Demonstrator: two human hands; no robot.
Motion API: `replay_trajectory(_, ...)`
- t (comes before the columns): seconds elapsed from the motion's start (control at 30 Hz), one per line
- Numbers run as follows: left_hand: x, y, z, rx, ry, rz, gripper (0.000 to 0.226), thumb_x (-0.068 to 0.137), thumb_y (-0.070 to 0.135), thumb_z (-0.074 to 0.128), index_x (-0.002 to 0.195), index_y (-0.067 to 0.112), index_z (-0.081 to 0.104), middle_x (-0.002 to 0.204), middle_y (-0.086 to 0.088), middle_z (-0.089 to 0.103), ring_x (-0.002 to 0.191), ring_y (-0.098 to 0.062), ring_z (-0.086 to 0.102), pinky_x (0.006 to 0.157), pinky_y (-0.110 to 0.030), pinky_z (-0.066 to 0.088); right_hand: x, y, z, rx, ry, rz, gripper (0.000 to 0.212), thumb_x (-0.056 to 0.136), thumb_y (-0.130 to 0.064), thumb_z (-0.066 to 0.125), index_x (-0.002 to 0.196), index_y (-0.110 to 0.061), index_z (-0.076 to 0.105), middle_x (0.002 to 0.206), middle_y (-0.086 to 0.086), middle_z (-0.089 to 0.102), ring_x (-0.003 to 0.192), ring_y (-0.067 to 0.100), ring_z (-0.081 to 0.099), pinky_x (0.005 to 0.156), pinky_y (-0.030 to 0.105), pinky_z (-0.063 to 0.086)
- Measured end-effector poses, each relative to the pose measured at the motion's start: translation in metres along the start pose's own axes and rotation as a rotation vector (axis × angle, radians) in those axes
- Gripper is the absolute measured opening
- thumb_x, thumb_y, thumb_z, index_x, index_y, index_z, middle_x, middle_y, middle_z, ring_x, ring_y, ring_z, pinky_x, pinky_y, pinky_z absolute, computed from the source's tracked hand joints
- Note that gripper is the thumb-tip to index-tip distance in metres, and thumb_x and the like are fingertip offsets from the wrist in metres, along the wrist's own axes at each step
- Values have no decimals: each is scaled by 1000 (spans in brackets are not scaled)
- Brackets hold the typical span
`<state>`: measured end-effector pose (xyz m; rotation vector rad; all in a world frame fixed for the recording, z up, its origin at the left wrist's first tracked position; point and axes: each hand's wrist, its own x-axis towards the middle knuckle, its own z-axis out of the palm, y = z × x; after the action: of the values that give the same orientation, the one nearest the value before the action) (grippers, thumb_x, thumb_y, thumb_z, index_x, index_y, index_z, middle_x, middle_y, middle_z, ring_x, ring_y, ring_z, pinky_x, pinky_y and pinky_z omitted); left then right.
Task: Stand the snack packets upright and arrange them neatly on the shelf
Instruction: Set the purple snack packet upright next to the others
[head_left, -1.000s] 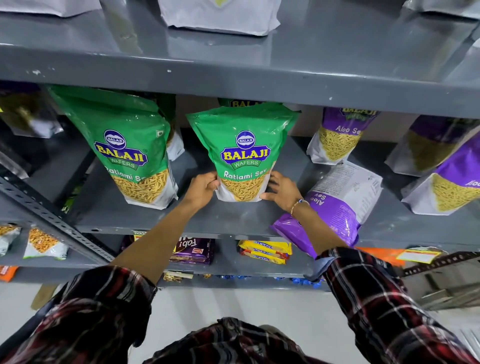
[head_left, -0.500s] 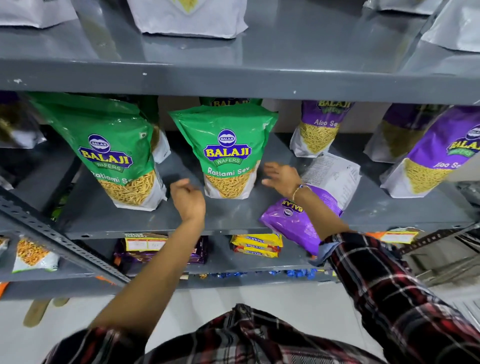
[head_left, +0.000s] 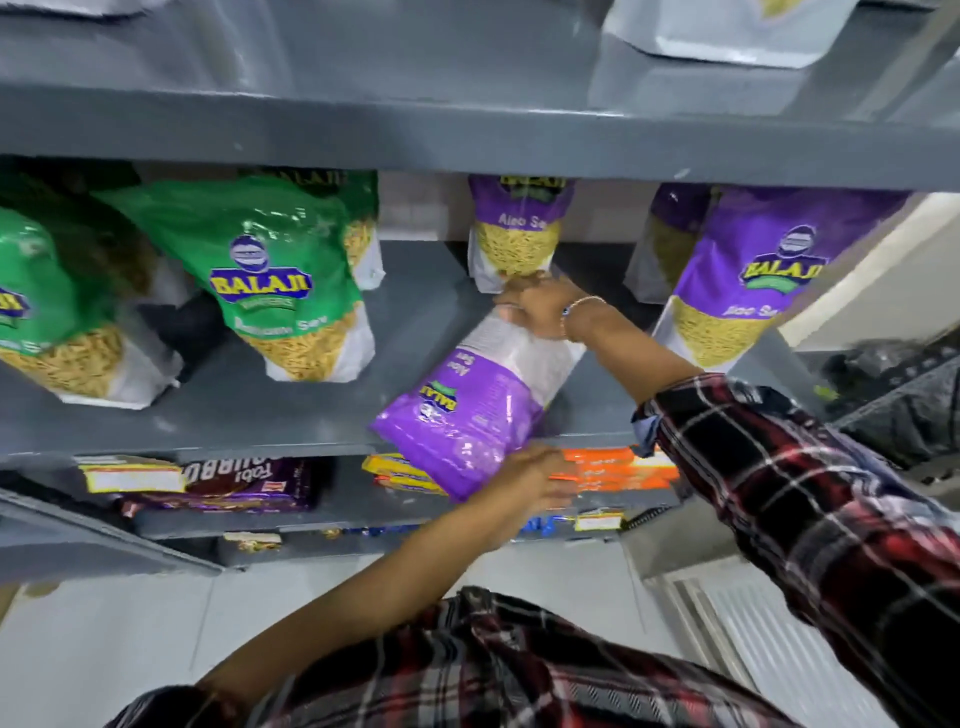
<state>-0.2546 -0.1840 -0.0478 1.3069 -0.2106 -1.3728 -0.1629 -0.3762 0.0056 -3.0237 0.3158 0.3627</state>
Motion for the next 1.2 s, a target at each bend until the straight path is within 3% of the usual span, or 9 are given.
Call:
replay_trajectory(0.27,50,-4,50,-473,276,62,59,96,47,29,136,4,35,122,-13,53,87,-18,57,79,-30,47,8,24,-7,-205,-116,-60,54,91,-59,26,111,-24,62,154,8,23,141,32,16,111,55,10)
replay_trajectory(0.33,56,-3,50,-571,323,119,62,97,47,26,136,0,36,134,-18,48,95,-22,58,83,-29,46,13,31,-6,-141,-197,-100,58,88,-64,30,77,-19,65,120,9,59,118,34,46,99,46,32)
replay_trajectory(0.4,61,-3,57,-632,419,174,60,98,43,27,135,-3,38,136,-22,48,107,-30,57,86,-32,48,17,40,-6,40,-290,-104,63,77,-76,39,51,-21,55,62,-6,58,68,22,54,68,32,43)
replay_trajectory(0.53,67,-4,57,-722,643,217,48,99,28,41,136,-1,36,134,-23,52,117,-38,55,90,-36,49,8,53,-21,94,-482,-131,51,68,-70,60,97,-27,68,95,-9,66,88,14,59,87,32,50)
replay_trajectory(0.63,62,-7,46,-653,753,291,42,96,24,49,133,7,41,131,-15,58,112,-32,61,75,-27,57,-4,66,-17,190,-500,-187,62,65,-65,66,114,-27,60,111,-7,63,103,16,58,100,35,46)
replay_trajectory(0.77,38,-2,48,-497,789,478,26,93,14,54,118,12,46,110,-4,65,92,-13,66,71,-24,59,-26,86,9,621,-415,-191,50,71,-40,74,113,-21,55,110,5,64,100,18,59,99,39,45)
replay_trajectory(0.97,26,31,9,-54,871,631,23,81,22,68,87,28,47,91,-7,67,88,-24,65,82,-40,52,-60,88,37,1145,-94,-95,45,68,-1,77,92,-25,49,101,1,59,94,17,57,88,31,48)
replay_trajectory(1.1,38,76,-24,321,799,713,25,78,21,69,79,22,43,66,7,46,56,7,48,62,-22,40,-62,67,55,1331,288,61,52,60,5,80,84,-24,44,91,-4,61,83,11,61,75,22,53)
replay_trajectory(1.2,59,107,-45,508,708,733,39,71,41,61,90,8,52,78,11,47,68,4,49,68,-16,40,-58,54,63,1391,488,144,54,59,5,81,82,-24,41,89,-1,62,80,12,61,73,23,53)
